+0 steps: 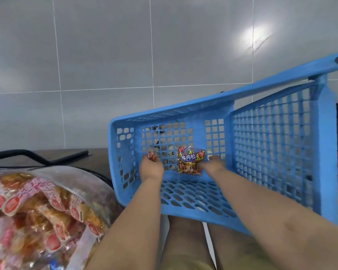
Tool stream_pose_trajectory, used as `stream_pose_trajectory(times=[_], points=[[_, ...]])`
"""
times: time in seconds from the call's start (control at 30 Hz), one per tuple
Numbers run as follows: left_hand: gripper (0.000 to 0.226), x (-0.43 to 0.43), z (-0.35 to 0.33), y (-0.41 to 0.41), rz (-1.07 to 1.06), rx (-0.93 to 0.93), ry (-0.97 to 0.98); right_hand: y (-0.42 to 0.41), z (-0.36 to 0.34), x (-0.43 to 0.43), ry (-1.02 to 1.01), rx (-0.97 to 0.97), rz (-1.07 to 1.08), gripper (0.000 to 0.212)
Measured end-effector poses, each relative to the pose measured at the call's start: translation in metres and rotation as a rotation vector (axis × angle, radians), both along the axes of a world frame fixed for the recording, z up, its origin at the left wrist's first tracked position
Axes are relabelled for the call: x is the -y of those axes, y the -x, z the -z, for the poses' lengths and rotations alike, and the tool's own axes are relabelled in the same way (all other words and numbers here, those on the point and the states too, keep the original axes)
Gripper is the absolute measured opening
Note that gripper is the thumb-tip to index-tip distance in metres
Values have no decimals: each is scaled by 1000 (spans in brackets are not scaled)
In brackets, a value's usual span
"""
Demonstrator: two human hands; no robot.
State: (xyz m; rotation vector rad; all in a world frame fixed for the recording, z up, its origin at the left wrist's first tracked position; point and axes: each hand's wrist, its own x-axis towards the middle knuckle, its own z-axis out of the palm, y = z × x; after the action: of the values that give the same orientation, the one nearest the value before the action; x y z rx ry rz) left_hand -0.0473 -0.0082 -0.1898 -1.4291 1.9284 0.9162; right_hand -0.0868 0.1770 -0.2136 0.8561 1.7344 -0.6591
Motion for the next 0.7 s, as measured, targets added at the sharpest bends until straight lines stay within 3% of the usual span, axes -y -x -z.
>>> stream_pose_trajectory(times=[0.03, 0.1, 0.2, 0.33, 0.43, 0.57, 0.63, 0.7], points=[[6, 1, 1, -3, -6, -12, 6, -1, 8, 5, -20, 10, 39, 53], [14, 5, 2, -9, -31, -50, -3, -2, 18, 18, -45, 8, 111, 86], [19, 6, 0, -19, -66, -88, -21, -6, 30, 33, -103, 11, 120, 106], [15, 5, -1, -25, -122, -107, -47, -8, 37, 39, -84, -13, 163, 95], [11, 5, -5, -24, -136, -137, -60, -10, 37, 32, 61, -70, 93, 62], [31, -1, -24, -21, -100, -227, -114, -14, 14, 15, 193, -136, 100, 25], [33, -2, -38, -20, -144, -263, -173, -15, -4, 2, 231, -172, 168, 25], [28, -3, -55, -20, -233, -291, -249, -14, -28, -11, 303, -161, 198, 51]])
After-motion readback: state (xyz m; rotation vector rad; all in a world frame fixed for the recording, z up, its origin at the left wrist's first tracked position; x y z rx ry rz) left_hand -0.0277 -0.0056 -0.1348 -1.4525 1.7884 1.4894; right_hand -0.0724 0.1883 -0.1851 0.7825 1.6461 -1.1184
